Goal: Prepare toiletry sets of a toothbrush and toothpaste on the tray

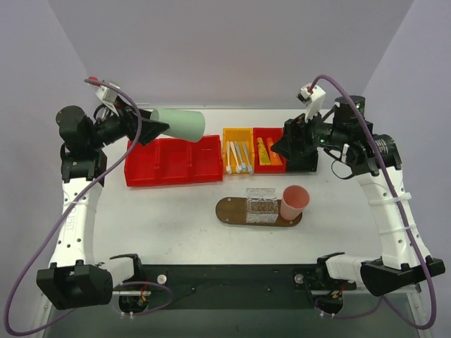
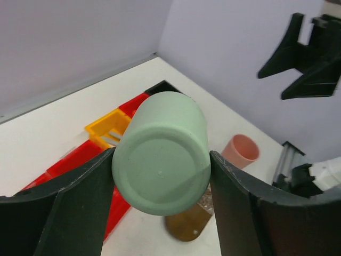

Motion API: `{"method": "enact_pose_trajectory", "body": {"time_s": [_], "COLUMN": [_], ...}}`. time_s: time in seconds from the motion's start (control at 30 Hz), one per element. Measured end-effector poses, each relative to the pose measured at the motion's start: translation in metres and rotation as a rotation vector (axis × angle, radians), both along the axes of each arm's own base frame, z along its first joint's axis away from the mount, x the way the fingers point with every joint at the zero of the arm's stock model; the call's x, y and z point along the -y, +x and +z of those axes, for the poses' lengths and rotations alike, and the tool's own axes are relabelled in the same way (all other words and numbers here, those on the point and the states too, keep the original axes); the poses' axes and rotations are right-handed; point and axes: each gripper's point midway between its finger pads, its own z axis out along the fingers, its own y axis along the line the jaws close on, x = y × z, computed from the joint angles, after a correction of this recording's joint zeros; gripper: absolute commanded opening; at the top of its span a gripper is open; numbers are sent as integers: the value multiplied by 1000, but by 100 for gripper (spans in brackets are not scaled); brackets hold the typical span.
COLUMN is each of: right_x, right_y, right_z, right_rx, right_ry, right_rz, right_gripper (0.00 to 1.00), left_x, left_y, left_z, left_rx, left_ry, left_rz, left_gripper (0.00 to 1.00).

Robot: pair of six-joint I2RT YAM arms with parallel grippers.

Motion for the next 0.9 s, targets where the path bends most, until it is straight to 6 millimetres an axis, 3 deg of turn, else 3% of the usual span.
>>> {"method": "enact_pose_trajectory", "body": {"time_s": [0.4, 0.67, 0.9], "right_x": [-68, -87, -103], "right_y": [9, 2, -6], "right_z": [-2, 39, 37], "right_rx": [17, 62, 16], "right_ry": [332, 497, 539], "right_rz": [190, 288, 340], "right_gripper": [69, 68, 68], "left_x": [74, 93, 98], "left_y": [-64, -79, -81], "left_z": [36, 47, 49], "left_rx": [32, 16, 14], "left_ry": [-286, -409, -445], "left_rz": [-357, -460, -479], "left_gripper": [0, 0, 0]}}
